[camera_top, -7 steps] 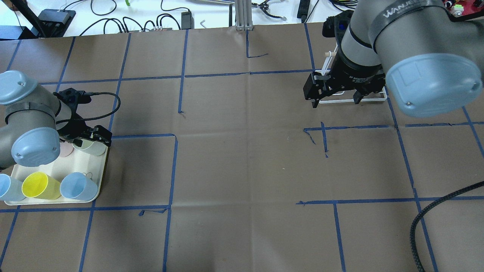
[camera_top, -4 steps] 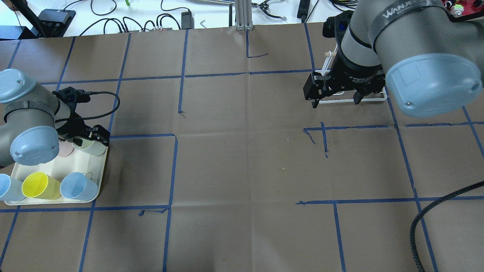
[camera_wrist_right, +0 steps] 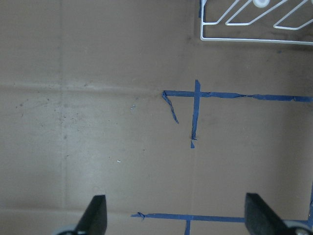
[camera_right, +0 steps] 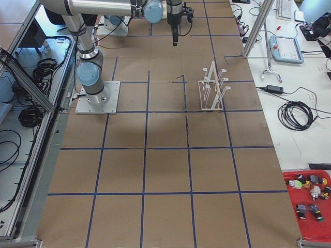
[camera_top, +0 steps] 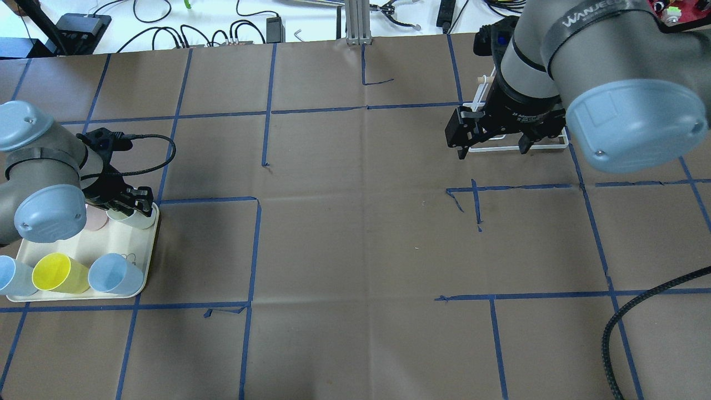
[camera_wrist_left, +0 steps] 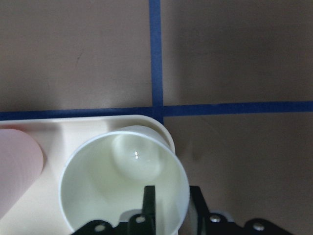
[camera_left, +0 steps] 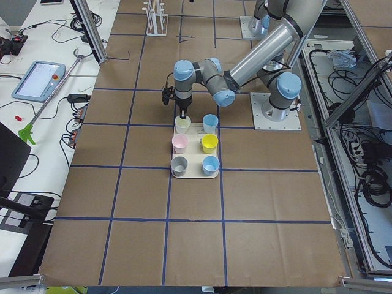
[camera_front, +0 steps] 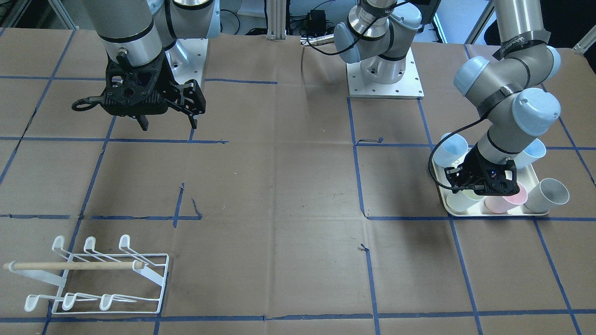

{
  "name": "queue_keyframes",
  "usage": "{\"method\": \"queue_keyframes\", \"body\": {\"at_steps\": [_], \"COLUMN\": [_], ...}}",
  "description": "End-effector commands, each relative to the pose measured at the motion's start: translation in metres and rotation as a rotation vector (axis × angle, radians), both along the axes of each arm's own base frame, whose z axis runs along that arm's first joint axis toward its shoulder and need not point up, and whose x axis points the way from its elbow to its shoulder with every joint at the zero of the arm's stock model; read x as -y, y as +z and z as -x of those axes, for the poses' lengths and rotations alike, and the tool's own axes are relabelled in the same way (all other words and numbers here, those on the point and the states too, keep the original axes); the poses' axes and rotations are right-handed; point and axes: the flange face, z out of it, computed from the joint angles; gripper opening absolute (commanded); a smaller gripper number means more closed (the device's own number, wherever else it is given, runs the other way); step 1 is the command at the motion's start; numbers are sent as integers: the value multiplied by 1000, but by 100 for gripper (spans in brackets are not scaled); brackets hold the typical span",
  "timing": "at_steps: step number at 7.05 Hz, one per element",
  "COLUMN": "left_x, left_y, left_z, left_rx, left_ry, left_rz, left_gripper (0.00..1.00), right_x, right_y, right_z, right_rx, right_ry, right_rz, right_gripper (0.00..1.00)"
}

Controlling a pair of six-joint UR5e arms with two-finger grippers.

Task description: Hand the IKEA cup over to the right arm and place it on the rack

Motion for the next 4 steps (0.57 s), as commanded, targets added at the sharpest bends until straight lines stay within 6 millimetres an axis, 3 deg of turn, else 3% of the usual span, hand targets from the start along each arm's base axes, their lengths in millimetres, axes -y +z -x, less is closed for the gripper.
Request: {"method": "queue_keyframes", "body": {"at_steps": [1,4], "left_x": [21,55], "left_y": [47,173], "left_z": [-8,-23], "left_rx": [-1,-50], "left_ry": [-3,-5], "left_rz": [6,-103], "left_gripper": [0,0], "right_x": [7,2], "right_y": [2,-7], "right_z": [-3,-10], "right_rx": [28,130], "right_ry": [-72,-342], "right_rz": [87,181], "right_gripper": [100,100]}}
